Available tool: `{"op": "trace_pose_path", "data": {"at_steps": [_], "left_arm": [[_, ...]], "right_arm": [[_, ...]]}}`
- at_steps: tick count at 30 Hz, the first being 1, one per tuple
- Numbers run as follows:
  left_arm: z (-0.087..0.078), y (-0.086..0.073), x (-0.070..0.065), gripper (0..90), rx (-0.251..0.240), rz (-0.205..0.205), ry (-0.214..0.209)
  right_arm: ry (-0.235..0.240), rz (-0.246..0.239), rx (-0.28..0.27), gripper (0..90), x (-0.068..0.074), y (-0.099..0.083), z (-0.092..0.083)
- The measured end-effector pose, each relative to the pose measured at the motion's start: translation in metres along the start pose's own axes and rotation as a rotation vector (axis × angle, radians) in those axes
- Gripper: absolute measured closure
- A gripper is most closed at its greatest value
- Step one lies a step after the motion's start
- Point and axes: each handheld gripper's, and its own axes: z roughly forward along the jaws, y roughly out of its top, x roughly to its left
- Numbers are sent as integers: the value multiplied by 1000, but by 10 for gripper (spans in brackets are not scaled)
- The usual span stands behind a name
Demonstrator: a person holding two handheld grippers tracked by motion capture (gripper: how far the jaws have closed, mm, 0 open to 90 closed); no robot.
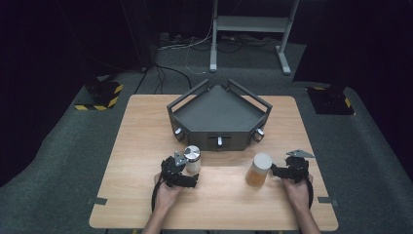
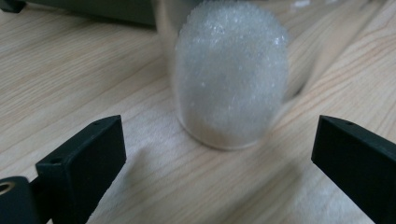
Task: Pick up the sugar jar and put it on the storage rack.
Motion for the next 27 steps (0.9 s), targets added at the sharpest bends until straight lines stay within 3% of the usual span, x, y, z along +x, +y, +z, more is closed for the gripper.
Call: {"op": "trace_pose_path", "data": {"at_steps": [2, 3, 4, 17, 27], "left_arm": [[0, 8, 2, 42, 38, 55, -5], [2, 9, 0, 46, 41, 59, 2], [4, 7, -3, 51, 23, 41, 4], [16, 2, -9, 162, -29, 4, 10], [18, -1, -15, 246, -51, 6, 26]], "right_arm": [[0, 0, 0, 86, 0, 0, 0], [0, 0, 0, 86, 0, 0, 0], [0, 0, 0, 86, 0, 0, 0], [0, 0, 0, 87, 0, 0, 0], [0, 1, 0, 87, 0, 0, 0]]}}
